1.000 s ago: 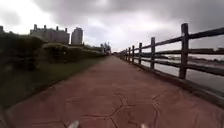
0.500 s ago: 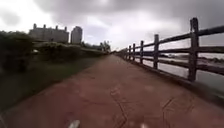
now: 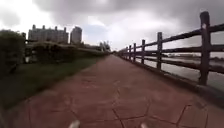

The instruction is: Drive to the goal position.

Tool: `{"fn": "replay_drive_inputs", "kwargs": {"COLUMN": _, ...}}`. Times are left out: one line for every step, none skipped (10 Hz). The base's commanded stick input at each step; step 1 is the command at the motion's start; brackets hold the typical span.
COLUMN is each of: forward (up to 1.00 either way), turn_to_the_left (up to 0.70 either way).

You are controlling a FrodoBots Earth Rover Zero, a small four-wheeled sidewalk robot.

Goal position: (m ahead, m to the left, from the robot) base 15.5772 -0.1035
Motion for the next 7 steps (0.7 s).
{"fn": "replay_drive_inputs", "kwargs": {"forward": 0.7, "turn_to_the_left": 0.0}}
{"fn": "replay_drive_inputs", "kwargs": {"forward": 0.7, "turn_to_the_left": 0.0}}
{"fn": "replay_drive_inputs", "kwargs": {"forward": 0.7, "turn_to_the_left": 0.0}}
{"fn": "replay_drive_inputs", "kwargs": {"forward": 0.7, "turn_to_the_left": 0.0}}
{"fn": "replay_drive_inputs", "kwargs": {"forward": 0.7, "turn_to_the_left": 0.0}}
{"fn": "replay_drive_inputs", "kwargs": {"forward": 0.7, "turn_to_the_left": 0.0}}
{"fn": "replay_drive_inputs", "kwargs": {"forward": 0.7, "turn_to_the_left": 0.0}}
